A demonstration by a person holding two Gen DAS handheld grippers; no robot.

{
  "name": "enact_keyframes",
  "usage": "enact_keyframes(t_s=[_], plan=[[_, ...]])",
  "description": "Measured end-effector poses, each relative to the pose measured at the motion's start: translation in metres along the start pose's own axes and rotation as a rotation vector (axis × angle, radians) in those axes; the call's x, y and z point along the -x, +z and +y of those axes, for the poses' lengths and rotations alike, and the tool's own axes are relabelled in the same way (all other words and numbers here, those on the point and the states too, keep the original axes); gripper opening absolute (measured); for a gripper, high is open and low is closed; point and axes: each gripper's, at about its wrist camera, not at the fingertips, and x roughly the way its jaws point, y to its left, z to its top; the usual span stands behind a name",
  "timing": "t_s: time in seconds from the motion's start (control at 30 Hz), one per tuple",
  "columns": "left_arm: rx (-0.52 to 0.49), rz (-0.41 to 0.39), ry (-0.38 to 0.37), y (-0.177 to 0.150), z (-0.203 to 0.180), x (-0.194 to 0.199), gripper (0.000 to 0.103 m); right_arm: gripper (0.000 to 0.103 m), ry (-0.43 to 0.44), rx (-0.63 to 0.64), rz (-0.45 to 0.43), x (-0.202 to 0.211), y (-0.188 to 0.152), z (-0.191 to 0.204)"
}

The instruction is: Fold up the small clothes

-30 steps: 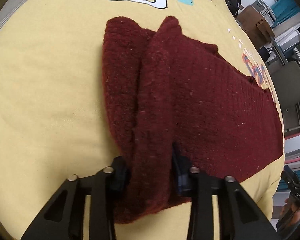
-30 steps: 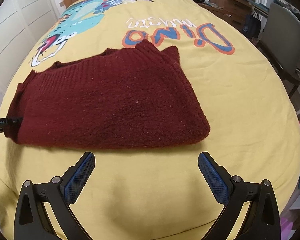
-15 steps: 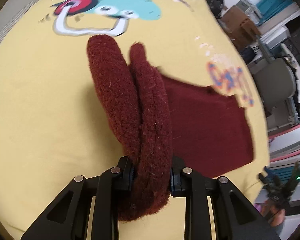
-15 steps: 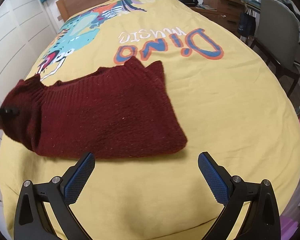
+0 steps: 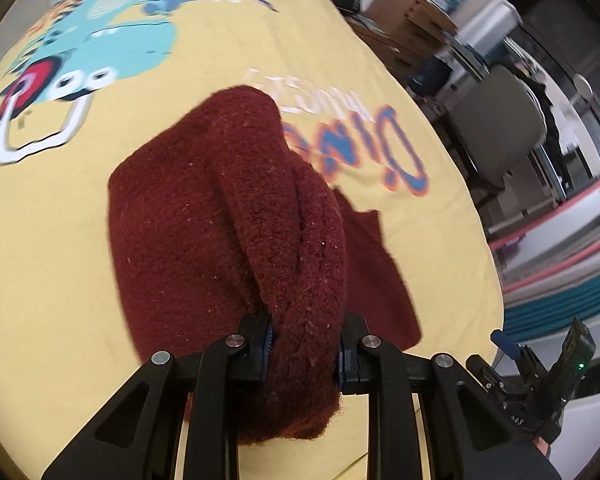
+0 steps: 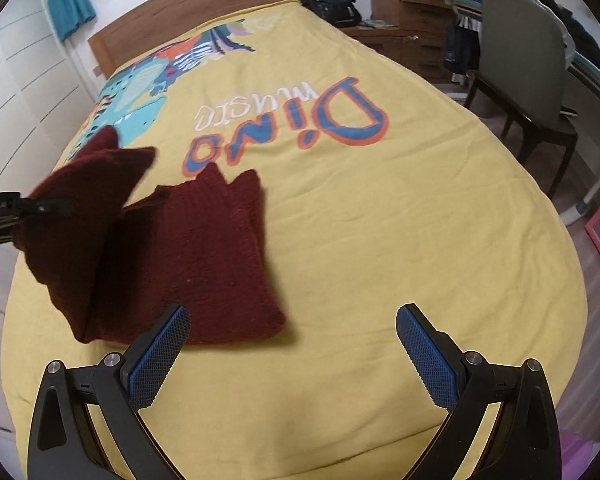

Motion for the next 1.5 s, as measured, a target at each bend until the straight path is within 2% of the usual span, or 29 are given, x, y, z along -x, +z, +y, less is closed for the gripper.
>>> enact_keyframes(t_s=[0.13, 0.3, 0.37, 0.6, 0.8, 0.87, 0.9, 0.93, 0.97, 1.2, 1.27, 1.3, 1.5], plan=[[-0.04, 0.046, 0.003, -0.006, -0.034, -0.039, 0.019, 0.103, -0.014, -0.017, 0.038, -0.009, -0.006, -0.009], [-0.076, 0.078, 0.13, -0.022, -0.049, -0.076, 0.02, 0.103, -0.046, -0.033, 0.097, -0.021, -0.015, -0.018], [-0.079, 0.102, 0.159, -0.027, -0.05, -0.088, 0.021, 0.103, -0.056, -0.032, 0.108, -0.023, -0.018, -0.02], [-0.117, 0.088, 0.217, -0.033, -0.055, -0.098, 0.025, 0.103, -0.061, -0.036, 0.114, -0.021, -0.023, -0.024], [-0.102, 0.109, 0.216, -0.029, -0.057, -0.099, 0.033, 0.103, -0.06, -0.027, 0.111, -0.015, -0.024, -0.022], [-0.1, 0.108, 0.213, -0.028, -0.057, -0.095, 0.043, 0.103, -0.062, -0.028, 0.107, -0.014, -0.023, -0.021], [-0.097, 0.106, 0.213, -0.028, -0.057, -0.093, 0.061, 0.103, -0.062, -0.029, 0.105, -0.012, -0.023, -0.021], [-0.096, 0.1, 0.217, -0.027, -0.057, -0.091, 0.085, 0.103, -0.062, -0.031, 0.103, -0.011, -0.023, -0.022], [-0.096, 0.092, 0.22, -0.027, -0.056, -0.088, 0.094, 0.103, -0.062, -0.032, 0.102, -0.01, -0.023, -0.022], [-0.056, 0.082, 0.199, -0.021, -0.044, -0.065, 0.096, 0.103, -0.061, -0.013, 0.093, -0.002, -0.02, -0.016], [-0.053, 0.058, 0.189, -0.018, -0.04, -0.052, 0.097, 0.103, -0.049, -0.007, 0.087, 0.002, -0.016, -0.011], [-0.047, 0.041, 0.185, -0.016, -0.037, -0.044, 0.102, 0.103, -0.043, -0.002, 0.08, 0.003, -0.013, -0.008], [-0.003, -0.046, 0.18, -0.01, -0.009, 0.006, 0.102, 0.103, 0.001, 0.056, 0.062, 0.007, 0.017, 0.028]])
